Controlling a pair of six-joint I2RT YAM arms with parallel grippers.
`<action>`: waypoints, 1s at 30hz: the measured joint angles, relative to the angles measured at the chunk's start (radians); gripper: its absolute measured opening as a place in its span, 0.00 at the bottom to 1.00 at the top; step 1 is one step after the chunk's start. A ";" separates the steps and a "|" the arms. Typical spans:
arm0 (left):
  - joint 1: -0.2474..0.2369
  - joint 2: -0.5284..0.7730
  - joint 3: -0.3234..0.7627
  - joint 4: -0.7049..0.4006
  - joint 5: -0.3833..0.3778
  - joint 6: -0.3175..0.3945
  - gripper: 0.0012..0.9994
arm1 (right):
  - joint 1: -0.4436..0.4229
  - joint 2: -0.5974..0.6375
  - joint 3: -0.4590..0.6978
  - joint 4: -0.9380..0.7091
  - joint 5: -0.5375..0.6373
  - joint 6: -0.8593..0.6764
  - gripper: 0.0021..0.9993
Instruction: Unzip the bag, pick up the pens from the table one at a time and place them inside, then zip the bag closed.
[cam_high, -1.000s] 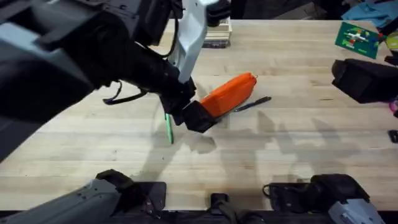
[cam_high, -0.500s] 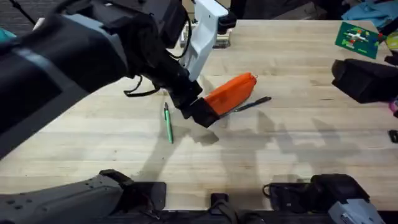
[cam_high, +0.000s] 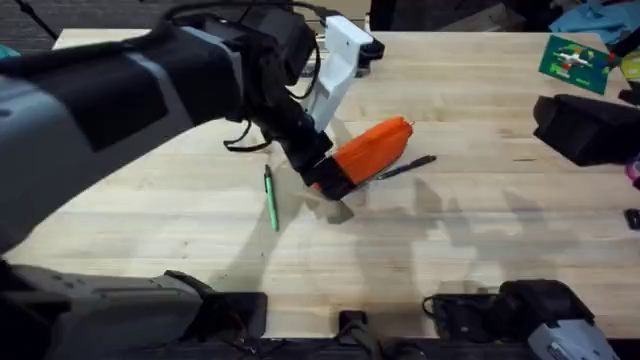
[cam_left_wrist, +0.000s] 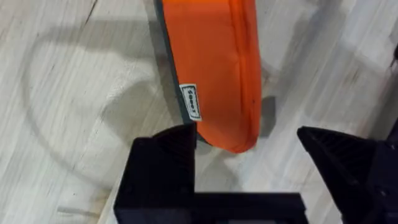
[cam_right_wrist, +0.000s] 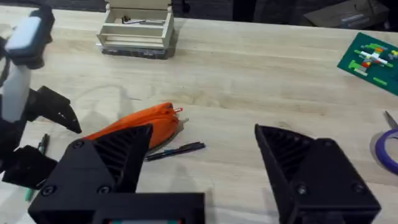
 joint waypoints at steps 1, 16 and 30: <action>0.000 0.007 0.000 0.004 0.000 0.000 1.00 | 0.000 0.000 0.000 0.000 0.000 0.000 1.00; 0.000 0.021 0.000 0.040 -0.002 0.003 0.39 | 0.000 0.000 0.000 0.000 0.000 0.000 1.00; 0.000 0.021 0.000 0.047 -0.009 0.006 0.04 | 0.000 0.000 0.000 0.000 -0.086 0.034 1.00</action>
